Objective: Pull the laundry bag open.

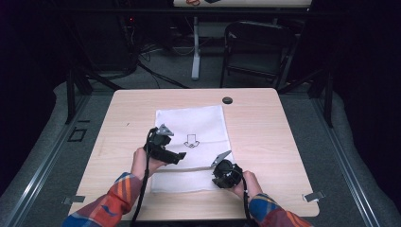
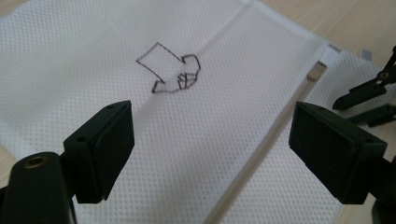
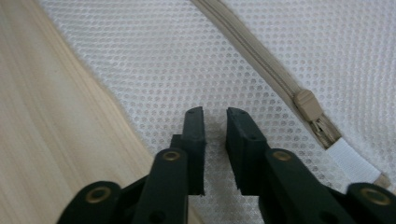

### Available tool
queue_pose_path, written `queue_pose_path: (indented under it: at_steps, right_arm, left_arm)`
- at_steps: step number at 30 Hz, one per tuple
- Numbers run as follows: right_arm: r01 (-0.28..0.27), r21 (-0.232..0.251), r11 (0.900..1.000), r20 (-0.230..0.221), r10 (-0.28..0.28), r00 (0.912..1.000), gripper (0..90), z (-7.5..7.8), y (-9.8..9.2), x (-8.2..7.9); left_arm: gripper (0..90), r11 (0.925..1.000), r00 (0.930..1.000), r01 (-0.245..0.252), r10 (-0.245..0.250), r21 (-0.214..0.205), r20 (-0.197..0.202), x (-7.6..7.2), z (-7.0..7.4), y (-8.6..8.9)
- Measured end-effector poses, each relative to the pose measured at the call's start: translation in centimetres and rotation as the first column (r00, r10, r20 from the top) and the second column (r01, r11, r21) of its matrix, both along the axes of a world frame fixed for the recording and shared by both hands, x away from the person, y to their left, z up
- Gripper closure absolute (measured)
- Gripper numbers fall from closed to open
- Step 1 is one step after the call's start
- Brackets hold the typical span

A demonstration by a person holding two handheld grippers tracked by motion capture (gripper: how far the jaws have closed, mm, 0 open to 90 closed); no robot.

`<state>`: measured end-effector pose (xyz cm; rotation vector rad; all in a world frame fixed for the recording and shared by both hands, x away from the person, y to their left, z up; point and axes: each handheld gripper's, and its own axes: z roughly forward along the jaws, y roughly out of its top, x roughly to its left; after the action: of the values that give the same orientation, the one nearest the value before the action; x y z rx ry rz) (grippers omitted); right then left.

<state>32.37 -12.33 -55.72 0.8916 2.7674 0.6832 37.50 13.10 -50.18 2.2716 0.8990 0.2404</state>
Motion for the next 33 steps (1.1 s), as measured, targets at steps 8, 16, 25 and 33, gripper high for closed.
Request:
queue_pose_path:
  at_steps: [8, 16, 25, 33]
  right_arm:
    - [-0.035, -0.020, 0.9992, -0.015, 0.035, 0.9993, 90.0, 0.1, 0.1, -0.9]
    - [-0.054, 0.026, 0.9982, -0.066, 0.055, 0.9963, 75.7, 0.2, -0.7, -1.4]
    - [0.014, 0.084, 0.9964, -0.046, -0.010, 0.9989, 19.4, 2.8, -3.0, -0.2]
    - [0.047, 0.062, 0.9970, -0.054, -0.044, 0.9976, 13.2, 3.2, -4.6, 0.6]
  left_arm:
    - [14.5, 0.9996, 0.9995, 0.008, -0.007, 0.029, -0.031, -0.9, -1.1, 1.0]
    - [14.7, 0.9996, 0.9994, 0.016, -0.015, 0.025, -0.032, -1.5, -1.2, 1.3]
    - [14.0, 0.9997, 0.9993, 0.019, -0.018, 0.016, -0.033, -1.4, -1.1, 1.6]
    - [13.2, 0.9999, 0.9995, 0.014, -0.014, 0.009, -0.028, -1.4, -1.0, 1.5]
